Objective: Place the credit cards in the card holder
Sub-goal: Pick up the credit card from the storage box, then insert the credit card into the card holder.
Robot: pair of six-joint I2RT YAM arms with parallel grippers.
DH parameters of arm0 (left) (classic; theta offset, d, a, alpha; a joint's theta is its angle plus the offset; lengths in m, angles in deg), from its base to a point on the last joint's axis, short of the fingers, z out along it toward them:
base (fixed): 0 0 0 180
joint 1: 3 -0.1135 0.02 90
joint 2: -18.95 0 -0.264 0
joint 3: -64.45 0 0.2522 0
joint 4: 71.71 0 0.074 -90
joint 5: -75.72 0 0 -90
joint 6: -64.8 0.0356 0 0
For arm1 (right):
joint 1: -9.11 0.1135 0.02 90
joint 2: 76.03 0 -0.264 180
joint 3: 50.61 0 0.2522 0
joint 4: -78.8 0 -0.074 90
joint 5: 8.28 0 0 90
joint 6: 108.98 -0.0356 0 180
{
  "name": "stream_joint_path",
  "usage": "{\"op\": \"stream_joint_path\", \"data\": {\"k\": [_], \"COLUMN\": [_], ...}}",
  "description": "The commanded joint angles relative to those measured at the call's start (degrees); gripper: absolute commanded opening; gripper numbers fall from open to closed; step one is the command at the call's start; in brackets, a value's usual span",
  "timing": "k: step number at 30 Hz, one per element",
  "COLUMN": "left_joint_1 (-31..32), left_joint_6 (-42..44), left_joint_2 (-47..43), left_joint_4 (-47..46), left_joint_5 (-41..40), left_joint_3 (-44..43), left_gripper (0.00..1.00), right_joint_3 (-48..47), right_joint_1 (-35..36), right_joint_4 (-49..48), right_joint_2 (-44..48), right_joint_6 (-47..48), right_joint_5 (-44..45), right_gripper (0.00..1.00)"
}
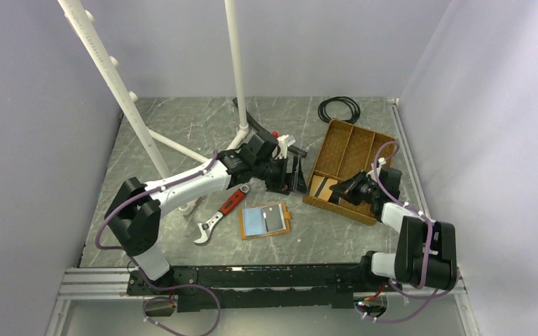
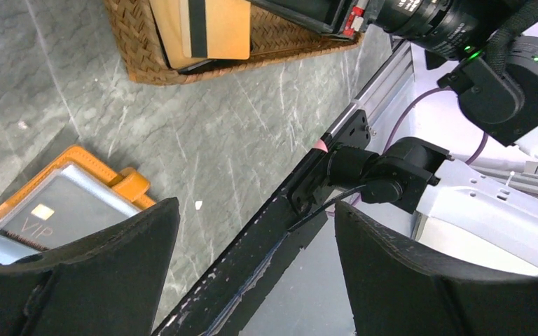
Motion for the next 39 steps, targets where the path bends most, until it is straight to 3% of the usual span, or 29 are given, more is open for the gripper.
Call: {"op": "stream_joint_path", "data": {"k": [1, 7, 11, 16, 20, 32, 39], "left_joint_1": [0.3, -0.6, -3.5, -6.4, -6.5, -6.6, -6.7], "left_joint_6": [1.3, 4.3, 2.6, -0.6, -1.6, -2.6, -2.9], "left_joint_2": [-5.3, -10.9, -14.0, -16.7, -16.0, -10.9, -10.0], "left_joint_4": [3.7, 12.8, 12.3, 7.5, 5.4, 1.8, 2.2], "left_joint_5": [-2.4, -11.2, -10.2, -7.5, -7.6, -9.8, -11.5], "left_joint_3": [1.1, 7.3, 15.1, 23.8, 26.3, 30.9, 32.4], "left_gripper": [0.86, 0.87, 0.84, 0.66, 0.51, 0.22, 0.13], "right_joint_3": [-2.9, -13.7, -21.6, -26.6, -26.6, -24.5, -26.2], "right_joint_1": [-0.3, 2.0, 16.5, 28.3, 35.3, 41.1, 41.7], "right_joint_4": [7.3, 31.5, 38.1, 38.7, 34.6, 16.1, 21.0], "right_joint_2": [6.9, 17.2, 17.9, 5.2, -1.2, -17.6, -20.5], "right_joint_6": [3.9, 13.1, 16.0, 15.6, 14.4, 3.9, 7.5], "right_joint_5": [4.2, 10.5, 17.2, 2.9, 1.4, -0.9, -0.2], "right_gripper": [0.00, 0.00, 0.00, 0.00, 0.00, 0.00, 0.00]}}
